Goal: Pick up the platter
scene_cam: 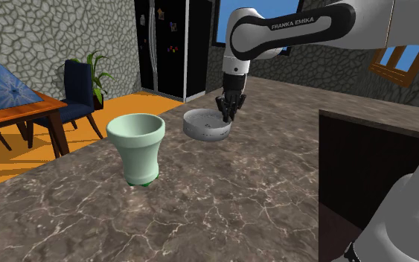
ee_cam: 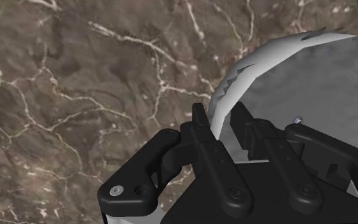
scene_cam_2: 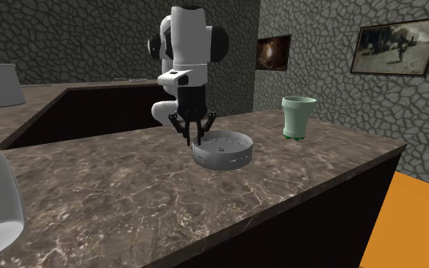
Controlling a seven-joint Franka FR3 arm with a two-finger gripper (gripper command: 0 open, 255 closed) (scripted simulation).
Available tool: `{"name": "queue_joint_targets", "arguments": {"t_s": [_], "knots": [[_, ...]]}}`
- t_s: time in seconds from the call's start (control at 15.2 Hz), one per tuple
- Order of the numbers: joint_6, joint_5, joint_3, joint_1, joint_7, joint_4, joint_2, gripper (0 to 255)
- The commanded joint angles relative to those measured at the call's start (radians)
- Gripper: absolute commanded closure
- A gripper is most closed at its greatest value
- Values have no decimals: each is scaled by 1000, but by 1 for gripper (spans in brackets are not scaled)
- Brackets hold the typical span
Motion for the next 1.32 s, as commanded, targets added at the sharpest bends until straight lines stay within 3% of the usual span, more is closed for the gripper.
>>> {"name": "queue_joint_targets", "arguments": {"t_s": [0.0,0.2,1.25], "knots": [[0,0,0,0,0,-1,1,255],[0,0,0,0,0,0,0,255],[-208,-2,0,0,3,223,16,255]]}}
